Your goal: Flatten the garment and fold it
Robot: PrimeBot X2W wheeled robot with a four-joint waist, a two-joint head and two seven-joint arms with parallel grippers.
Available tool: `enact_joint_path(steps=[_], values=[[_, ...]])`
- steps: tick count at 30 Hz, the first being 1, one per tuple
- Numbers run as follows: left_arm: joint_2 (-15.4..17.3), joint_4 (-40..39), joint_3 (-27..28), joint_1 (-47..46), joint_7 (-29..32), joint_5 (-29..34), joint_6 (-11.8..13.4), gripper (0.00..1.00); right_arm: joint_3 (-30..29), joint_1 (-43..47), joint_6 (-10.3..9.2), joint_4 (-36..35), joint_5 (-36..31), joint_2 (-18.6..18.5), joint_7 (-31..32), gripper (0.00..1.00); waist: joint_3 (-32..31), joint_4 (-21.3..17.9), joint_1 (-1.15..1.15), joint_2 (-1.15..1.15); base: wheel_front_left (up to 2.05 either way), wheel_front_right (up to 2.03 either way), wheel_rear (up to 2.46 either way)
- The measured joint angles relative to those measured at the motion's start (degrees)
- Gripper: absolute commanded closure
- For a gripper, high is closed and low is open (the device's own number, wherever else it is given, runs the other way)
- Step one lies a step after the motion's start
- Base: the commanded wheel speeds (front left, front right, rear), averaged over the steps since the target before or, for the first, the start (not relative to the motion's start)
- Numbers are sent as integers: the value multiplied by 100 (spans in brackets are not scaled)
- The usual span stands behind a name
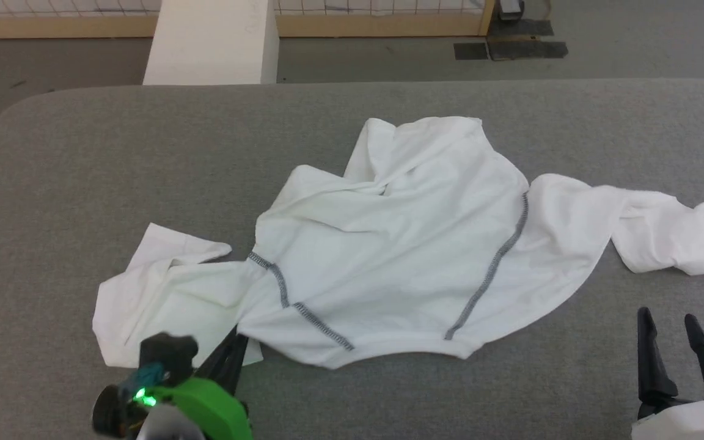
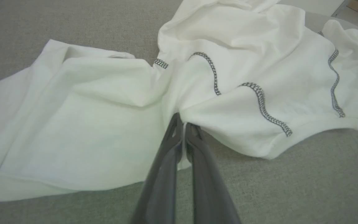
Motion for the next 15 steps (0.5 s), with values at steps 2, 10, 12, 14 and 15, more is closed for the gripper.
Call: enact_joint_path(steps=[2,10,12,14,15], values=[[100,-258,55,258,16,-11,94,100,-31,2,1,-56,-81,-1,124,0,-17,59,0,0,0,0,0],[109,-813,25,475,76,-70,179,100,345,-153,1,-359,-545,-71,1535,0,89,253,0,0,0,0,0],[99,-840,3,453,75,-70,179,100,456,-335,1,-407,-584,-276,2012,0,155,265,0,0,0,0,0],[82,-858,-22,395,75,-68,179,100,534,-519,1,-401,-544,-524,2674,0,232,278,0,0,0,0,0],[73,-859,-33,357,75,-59,179,100,520,-596,1,-383,-458,-582,2985,0,272,286,0,0,0,0,0]])
